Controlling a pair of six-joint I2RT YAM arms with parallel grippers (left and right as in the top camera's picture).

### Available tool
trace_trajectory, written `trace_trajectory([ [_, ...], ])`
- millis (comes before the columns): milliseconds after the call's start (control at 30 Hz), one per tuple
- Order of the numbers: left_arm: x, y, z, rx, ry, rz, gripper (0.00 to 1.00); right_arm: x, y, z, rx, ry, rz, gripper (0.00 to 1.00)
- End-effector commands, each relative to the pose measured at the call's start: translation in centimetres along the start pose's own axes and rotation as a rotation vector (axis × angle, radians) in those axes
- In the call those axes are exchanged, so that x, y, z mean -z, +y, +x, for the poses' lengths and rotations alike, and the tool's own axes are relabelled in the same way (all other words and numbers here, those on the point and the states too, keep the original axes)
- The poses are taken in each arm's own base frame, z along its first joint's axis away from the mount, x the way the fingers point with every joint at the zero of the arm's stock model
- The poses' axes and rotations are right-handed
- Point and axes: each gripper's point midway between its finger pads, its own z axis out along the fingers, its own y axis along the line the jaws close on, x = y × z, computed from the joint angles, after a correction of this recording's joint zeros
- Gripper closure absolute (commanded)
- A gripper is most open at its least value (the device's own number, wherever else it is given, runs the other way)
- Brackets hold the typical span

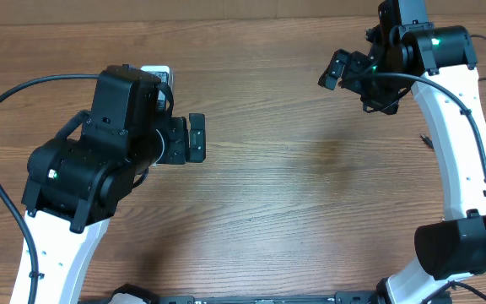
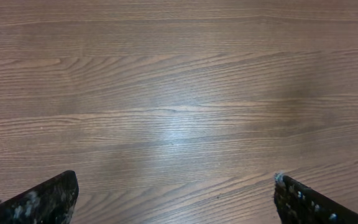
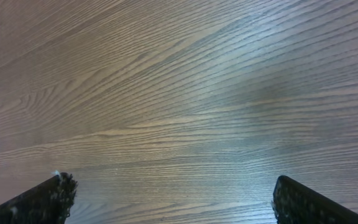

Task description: Untangle cables

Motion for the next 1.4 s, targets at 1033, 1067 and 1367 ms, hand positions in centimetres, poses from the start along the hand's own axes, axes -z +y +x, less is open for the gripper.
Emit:
trace_trajectory([
  [1033,-7.5,7.0,5.8,0.044,-0.841,0.035,0.0,0.5,0.0,-0.3,0.002,-0.02,-0.002,0.0],
  [1067,-7.0,7.3,5.8,0.05,-0.923,0.047,0.0,0.5,0.0,-0.3,0.002,-0.02,-0.002,0.0],
  [1367,-3.2,8.7,6.6,0.077,-1.211,0.061,0.0,0.5,0.0,-0.3,0.002,-0.02,-0.002,0.0],
])
